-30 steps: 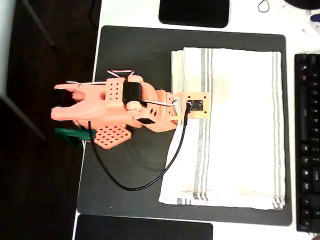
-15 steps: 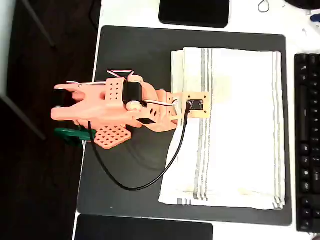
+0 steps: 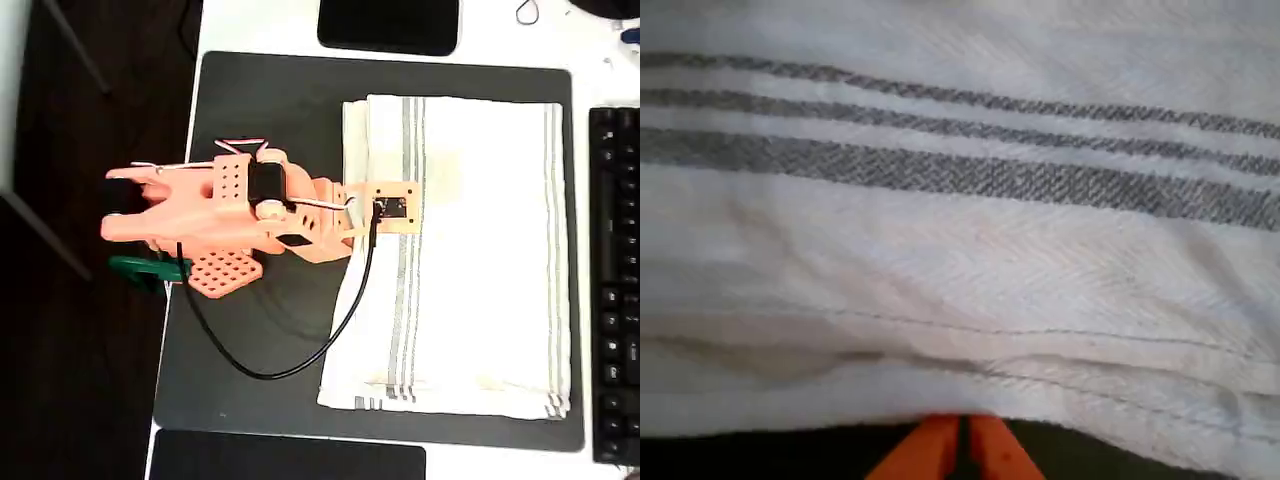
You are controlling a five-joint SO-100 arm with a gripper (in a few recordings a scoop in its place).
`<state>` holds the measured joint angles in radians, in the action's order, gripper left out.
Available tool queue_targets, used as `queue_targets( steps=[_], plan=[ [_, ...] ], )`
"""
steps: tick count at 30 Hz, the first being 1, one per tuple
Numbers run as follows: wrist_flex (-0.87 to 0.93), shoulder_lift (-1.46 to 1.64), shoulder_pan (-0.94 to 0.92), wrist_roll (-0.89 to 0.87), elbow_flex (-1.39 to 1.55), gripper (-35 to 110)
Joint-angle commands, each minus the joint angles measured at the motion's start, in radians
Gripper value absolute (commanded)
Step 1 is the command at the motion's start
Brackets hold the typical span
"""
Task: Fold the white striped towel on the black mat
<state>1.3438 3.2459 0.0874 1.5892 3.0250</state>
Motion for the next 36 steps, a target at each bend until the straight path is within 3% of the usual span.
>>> queue_targets(
  steps=[1,21,36],
  plan=[
    [0.014,-0.037,0.026,-0.006,-0.064,0],
    [0.075,-0.545,0.334,-0.189,-0.583,1],
    [-0.109,-1.138,0.489,-0.388,-0.973,2]
  ],
)
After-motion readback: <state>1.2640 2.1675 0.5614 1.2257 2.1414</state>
